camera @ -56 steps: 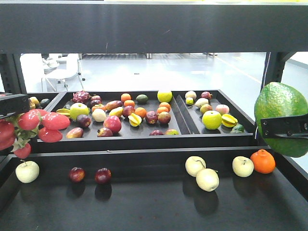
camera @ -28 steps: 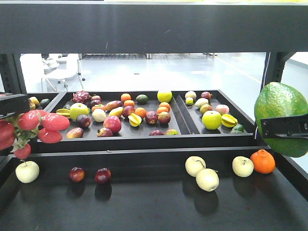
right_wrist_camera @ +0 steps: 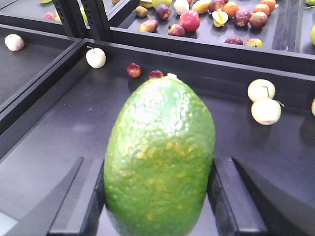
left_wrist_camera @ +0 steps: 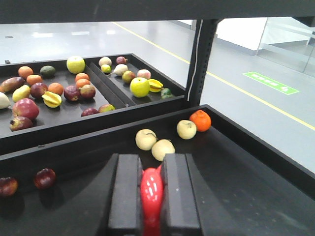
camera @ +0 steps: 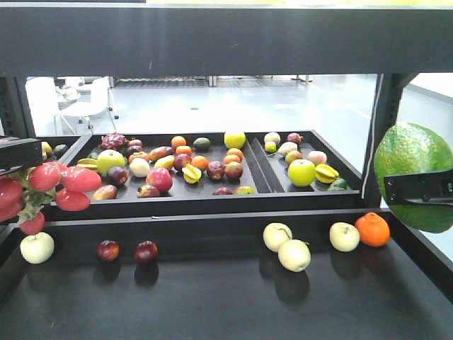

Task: Pick snacks and fruit into basket
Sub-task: 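Back the base away from the fruit stand and turn toward the other robot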

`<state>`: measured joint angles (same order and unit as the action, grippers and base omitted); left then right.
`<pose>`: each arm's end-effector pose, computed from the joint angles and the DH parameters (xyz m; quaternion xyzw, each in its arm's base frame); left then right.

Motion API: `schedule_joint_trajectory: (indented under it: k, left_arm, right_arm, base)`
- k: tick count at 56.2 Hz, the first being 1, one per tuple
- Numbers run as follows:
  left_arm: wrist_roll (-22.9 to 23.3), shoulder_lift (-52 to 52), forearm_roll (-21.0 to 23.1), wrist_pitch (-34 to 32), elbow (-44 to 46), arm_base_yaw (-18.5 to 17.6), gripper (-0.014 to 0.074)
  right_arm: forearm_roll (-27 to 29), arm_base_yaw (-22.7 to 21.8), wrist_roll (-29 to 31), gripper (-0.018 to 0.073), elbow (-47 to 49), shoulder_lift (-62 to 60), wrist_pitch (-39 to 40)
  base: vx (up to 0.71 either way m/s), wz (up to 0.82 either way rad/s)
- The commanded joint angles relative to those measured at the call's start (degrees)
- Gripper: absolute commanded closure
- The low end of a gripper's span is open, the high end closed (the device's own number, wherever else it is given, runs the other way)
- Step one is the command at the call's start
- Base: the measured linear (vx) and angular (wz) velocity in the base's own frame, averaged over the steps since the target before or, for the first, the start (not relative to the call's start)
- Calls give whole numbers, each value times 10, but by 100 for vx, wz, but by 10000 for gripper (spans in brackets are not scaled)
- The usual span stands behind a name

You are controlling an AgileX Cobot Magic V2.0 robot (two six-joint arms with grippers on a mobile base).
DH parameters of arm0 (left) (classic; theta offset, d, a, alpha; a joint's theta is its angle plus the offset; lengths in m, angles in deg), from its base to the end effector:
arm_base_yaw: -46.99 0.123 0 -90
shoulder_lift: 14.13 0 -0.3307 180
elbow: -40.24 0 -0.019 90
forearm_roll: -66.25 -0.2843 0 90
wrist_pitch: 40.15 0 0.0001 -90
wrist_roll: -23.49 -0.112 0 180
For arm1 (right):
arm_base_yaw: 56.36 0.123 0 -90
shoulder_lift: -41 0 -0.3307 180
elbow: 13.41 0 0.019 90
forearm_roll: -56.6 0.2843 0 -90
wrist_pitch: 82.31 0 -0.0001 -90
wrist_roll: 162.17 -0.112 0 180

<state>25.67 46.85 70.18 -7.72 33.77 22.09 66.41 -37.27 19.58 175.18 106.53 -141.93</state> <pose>0.1843 -0.0901 0.5196 0.1406 0.7520 -0.1824 0.6177 0.1744 0.0778 0.5460 -0.1552 0.8332 0.1635 0.5050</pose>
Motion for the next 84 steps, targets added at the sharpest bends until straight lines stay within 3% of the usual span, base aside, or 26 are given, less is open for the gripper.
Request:
schedule_joint_trajectory:
  k: [1, 84]
  left_arm:
    - [3, -5, 5, -48, 16, -3, 602]
    - [3, -5, 5, -48, 16, -3, 602]
  right_arm:
    - [1, -1, 3, 568, 16, -5, 47]
    - [1, -1, 3, 568, 16, -5, 47]
  base:
    - [-13, -8]
    - [-21, 4]
